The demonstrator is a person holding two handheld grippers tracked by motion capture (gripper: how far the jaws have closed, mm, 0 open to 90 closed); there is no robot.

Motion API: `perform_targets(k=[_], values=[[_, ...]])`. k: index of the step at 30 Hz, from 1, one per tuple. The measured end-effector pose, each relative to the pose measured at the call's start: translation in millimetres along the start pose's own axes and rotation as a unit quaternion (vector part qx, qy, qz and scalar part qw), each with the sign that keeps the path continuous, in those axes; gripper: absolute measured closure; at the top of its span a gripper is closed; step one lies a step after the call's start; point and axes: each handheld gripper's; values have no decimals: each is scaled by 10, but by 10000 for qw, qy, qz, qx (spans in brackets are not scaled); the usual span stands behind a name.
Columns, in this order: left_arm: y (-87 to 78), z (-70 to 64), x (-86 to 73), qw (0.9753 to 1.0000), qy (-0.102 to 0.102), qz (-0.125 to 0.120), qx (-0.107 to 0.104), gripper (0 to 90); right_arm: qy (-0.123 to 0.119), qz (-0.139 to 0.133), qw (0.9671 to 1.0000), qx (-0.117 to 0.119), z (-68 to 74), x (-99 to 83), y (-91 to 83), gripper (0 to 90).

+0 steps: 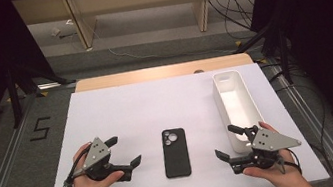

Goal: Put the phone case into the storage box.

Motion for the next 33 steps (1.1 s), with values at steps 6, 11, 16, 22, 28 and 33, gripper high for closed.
perform_targets(k=[6, 11, 16, 22, 28, 33], values=[[-3, -1, 0, 10000, -22, -8, 16, 18, 41, -28, 9999, -97, -11, 6, -7, 215], [-3, -3, 0, 10000, -21, -8, 27, 24, 57, -22, 9999, -114, -4, 6, -4, 313], [-3, -2, 0, 10000, -25, -11, 26, 29, 98, -11, 9999, -52, -5, 10, -5, 466], [-4, -4, 1, 10000, -29, -11, 32, 38, 108, 39, 9999, 21, -5, 16, 4, 627], [2, -4, -2, 10000, -36, 10, 29, 46, 60, 235, 9997, 75, 1, 2, 24, 778], [7, -5, -3, 10000, -67, -1, -7, 50, -31, 428, 9989, 181, 62, 10, 107, 873]])
Point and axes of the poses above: each handheld gripper's, and its own axes: y roughly forward along the jaws, x roughly out of its top, z roughly to its left, and after that the axes turned 8 degrees about -y, right-handed
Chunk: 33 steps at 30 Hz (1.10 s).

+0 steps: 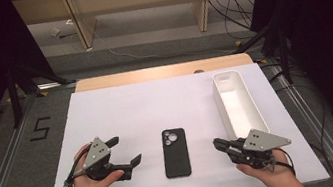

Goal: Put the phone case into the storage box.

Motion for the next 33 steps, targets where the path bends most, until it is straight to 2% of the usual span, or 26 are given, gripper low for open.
perform_targets(k=[4, 8, 17, 21, 23, 27, 28, 29, 30, 31, 33], values=[[-2, 1, -1, 10000, 13, 10, 5, 53, -50, 143, 9998, 121, 52, 12, 73, 900], [0, 5, -5, 10000, 1, 12, -8, 54, -54, 312, 9995, 71, 84, 13, 137, 900], [12, 2, -13, 10000, -10, 44, 1, 57, -79, 740, 9971, 134, 200, -9, 360, 900], [11, 0, -11, 10000, -6, 41, 9, 58, -42, 1052, 9943, 157, 250, -40, 483, 900], [11, 0, -11, 10000, -8, 38, 11, 58, -33, 1111, 9937, 152, 258, -43, 501, 900], [12, 1, -12, 10000, -6, 53, 24, 60, 52, 1468, 9890, 149, 318, -76, 635, 900], [12, 1, -12, 10000, -9, 51, 19, 60, 52, 1468, 9890, 149, 318, -76, 635, 900], [9, 7, -10, 10000, 1, 58, 26, 62, 85, 1561, 9875, 180, 336, -94, 684, 900], [9, 7, -10, 10000, 1, 58, 26, 63, 85, 1561, 9875, 180, 336, -94, 684, 900], [6, 12, -10, 10000, -16, 57, 40, 63, 82, 1663, 9858, 234, 357, -113, 746, 900], [5, 15, -10, 10000, -19, 51, 43, 64, 77, 1709, 9849, 250, 367, -118, 772, 900]])
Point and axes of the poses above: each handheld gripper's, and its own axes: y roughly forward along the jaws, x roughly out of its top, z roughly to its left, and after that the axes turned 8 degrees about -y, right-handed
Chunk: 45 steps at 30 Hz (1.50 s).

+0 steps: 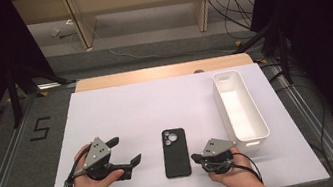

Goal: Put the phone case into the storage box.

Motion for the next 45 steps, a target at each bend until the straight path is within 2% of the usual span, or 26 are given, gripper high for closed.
perform_targets(k=[4, 7, 17, 22, 23, 39, 45], values=[[-3, 6, 0, 10000, -7, -8, -12, 65, 20, 176, 9998, 21, 19, 7, 80, 900], [1, 4, -1, 10000, -1, 9, -12, 66, 123, 315, 9994, 10, 17, -5, 119, 900], [14, 5, -10, 10000, -19, 55, 5, 73, 197, 494, 9984, 170, 19, -43, 203, 900], [9, 10, -8, 10000, -11, 47, 32, 83, 95, 522, 9984, 203, 61, -48, 233, 900], [7, 12, -6, 10000, -9, 44, 28, 85, 144, 486, 9984, 231, 72, -45, 243, 900], [10, 32, -5, 9999, -32, 73, 61, 89, -6, 306, 9986, 443, 230, 83, 423, 900], [15, 32, -6, 9999, -35, 89, 74, 90, 10, 278, 9983, 511, 268, 138, 492, 900]])
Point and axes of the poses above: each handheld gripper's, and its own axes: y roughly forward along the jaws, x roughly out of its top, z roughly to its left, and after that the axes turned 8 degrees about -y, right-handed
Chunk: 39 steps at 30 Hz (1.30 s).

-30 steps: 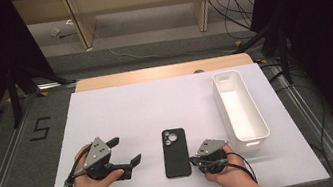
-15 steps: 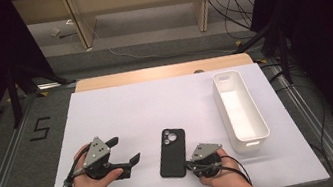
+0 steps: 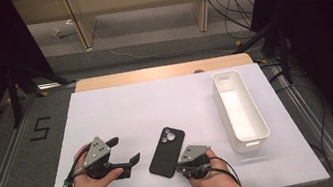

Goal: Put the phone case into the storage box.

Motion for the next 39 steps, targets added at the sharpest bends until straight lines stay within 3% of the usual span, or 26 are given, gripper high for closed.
perform_targets(k=[10, 25, 30, 31, 33, 38, 39], values=[[-3, 4, 3, 10000, 7, 4, 38, 89, -15, -77, 9999, 80, 28, 84, 116, 900], [-9, 11, 12, 9999, 45, 1, 91, 70, 49, -195, 9997, 149, 19, 94, 149, 884], [-30, 18, 22, 9999, 66, -38, 101, 69, 47, -735, 9971, 203, -44, 145, -62, 771], [-32, 21, 20, 9999, 53, -31, 98, 69, 53, -1000, 9948, 190, -89, 147, -196, 685], [-32, 26, 20, 9999, 45, -34, 89, 69, 65, -1120, 9936, 162, -111, 140, -267, 648], [-30, 37, 30, 9999, 61, -45, 96, 73, 105, -1725, 9850, -14, -220, 90, -583, 486], [-28, 40, 30, 9999, 61, -35, 97, 73, 106, -1897, 9818, -56, -252, 57, -694, 424]])
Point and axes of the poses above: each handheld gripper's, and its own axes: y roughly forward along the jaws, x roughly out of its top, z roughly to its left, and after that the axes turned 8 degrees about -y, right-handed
